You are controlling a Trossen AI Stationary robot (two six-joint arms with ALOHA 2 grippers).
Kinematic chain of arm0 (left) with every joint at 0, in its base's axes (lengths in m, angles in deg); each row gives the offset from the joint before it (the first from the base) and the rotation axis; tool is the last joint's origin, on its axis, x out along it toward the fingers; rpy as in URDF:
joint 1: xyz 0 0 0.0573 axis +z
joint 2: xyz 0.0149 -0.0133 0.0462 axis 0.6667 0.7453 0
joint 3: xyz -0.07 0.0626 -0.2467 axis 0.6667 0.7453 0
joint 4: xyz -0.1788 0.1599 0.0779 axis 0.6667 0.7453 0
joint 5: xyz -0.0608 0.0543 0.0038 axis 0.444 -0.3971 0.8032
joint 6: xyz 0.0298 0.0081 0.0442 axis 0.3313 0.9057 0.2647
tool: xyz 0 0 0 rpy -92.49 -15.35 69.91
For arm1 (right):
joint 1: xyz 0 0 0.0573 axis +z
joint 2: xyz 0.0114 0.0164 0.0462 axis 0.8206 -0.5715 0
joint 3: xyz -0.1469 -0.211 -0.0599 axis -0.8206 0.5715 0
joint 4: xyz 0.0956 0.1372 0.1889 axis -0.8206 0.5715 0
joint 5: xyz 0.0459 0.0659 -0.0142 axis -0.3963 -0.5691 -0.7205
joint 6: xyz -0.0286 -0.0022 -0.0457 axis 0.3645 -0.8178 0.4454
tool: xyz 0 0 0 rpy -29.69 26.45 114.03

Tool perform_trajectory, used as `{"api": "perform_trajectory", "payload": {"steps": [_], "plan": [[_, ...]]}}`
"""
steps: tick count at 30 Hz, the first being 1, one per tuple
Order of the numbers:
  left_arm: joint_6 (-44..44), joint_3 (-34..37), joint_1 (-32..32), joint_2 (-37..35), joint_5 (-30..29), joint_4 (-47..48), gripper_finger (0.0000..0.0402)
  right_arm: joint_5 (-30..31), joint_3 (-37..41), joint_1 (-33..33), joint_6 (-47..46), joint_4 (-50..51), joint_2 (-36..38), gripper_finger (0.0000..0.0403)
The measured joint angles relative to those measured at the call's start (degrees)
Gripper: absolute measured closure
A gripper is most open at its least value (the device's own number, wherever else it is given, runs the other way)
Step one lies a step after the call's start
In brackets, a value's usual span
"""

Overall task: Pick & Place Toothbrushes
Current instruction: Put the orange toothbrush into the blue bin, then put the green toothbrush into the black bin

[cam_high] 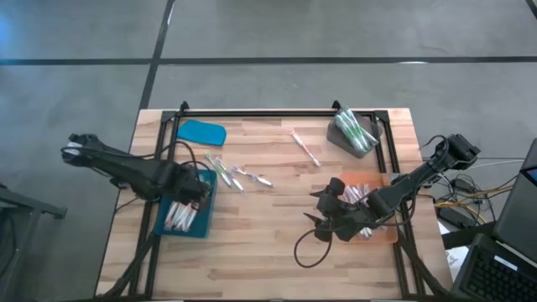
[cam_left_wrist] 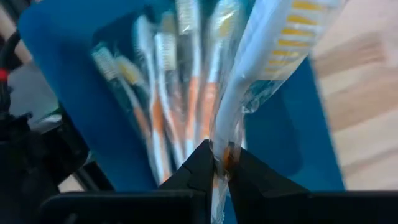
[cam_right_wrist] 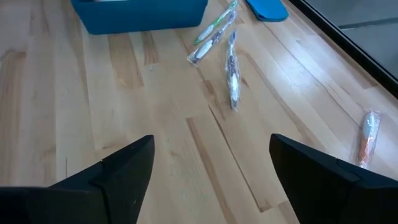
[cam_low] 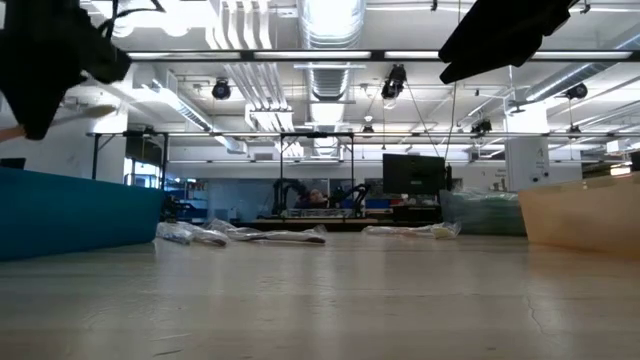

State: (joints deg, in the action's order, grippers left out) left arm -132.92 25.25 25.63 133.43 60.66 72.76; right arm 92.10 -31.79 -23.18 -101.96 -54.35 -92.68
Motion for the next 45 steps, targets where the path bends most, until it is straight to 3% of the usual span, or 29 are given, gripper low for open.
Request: {"api": "perform_trajectory", "payload": {"steps": [12,28,41,45], "plan": [[4.32,11.58,6.80,-0.02,13.28,-6.87,0.0364,-0.02,0.04,0.00,0.00,0.00,-0.01,0.0121],[8.66,12.86,9.24,0.04,13.98,-9.02,0.0351,-0.09,0.07,0.00,0.00,0.00,-0.01,0.0137],[9.58,12.88,9.24,0.04,14.09,-9.28,0.0291,-0.10,0.20,0.00,-0.20,-0.02,-0.12,0.0099],[11.81,12.70,9.46,0.04,16.50,-9.44,0.0279,-0.09,0.20,0.00,-0.20,-0.02,-0.12,0.0089]]}}
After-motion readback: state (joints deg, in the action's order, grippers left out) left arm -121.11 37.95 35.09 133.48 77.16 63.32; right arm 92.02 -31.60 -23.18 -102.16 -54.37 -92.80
